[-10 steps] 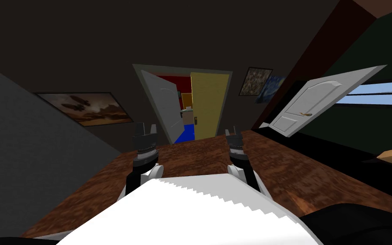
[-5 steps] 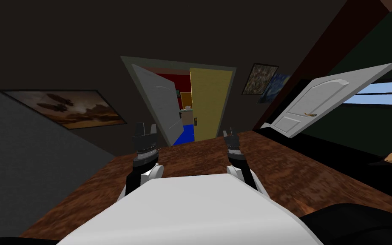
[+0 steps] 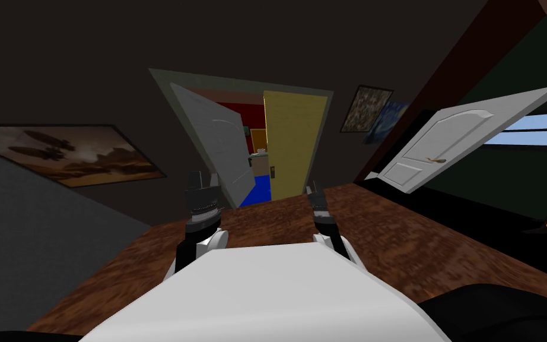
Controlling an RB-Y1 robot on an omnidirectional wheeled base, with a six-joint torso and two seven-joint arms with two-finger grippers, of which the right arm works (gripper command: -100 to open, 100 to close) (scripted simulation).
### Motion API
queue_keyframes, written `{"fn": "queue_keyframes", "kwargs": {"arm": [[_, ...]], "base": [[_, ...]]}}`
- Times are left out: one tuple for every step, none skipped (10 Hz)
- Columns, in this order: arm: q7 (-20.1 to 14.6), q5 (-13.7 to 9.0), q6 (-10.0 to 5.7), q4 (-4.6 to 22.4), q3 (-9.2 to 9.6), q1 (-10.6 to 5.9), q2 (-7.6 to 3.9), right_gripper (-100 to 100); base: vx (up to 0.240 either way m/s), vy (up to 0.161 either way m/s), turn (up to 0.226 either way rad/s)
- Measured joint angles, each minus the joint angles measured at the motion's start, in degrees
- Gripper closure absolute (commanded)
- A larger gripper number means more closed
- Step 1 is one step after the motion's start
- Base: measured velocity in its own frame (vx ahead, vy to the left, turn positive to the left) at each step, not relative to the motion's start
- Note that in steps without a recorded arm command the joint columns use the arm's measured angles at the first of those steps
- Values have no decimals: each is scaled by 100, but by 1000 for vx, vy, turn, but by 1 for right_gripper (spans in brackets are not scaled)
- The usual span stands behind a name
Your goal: Push the door open
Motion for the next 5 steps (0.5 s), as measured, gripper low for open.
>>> {"fn": "queue_keyframes", "kwargs": {"arm": [[-36, 77, 61, 64, 52, -29, -15, -100], [-71, 154, 77, 182, 105, -39, -28, -100], [-125, 221, 78, 254, 150, 2, -66, -100], [-180, 298, 116, 309, 205, 17, -93, -100], [-202, 370, 152, 389, 263, -9, -84, -100]], "base": [[201, 19, -44], [211, 30, -36], [211, 26, -39], [154, 33, -26], [143, 24, -37]]}}
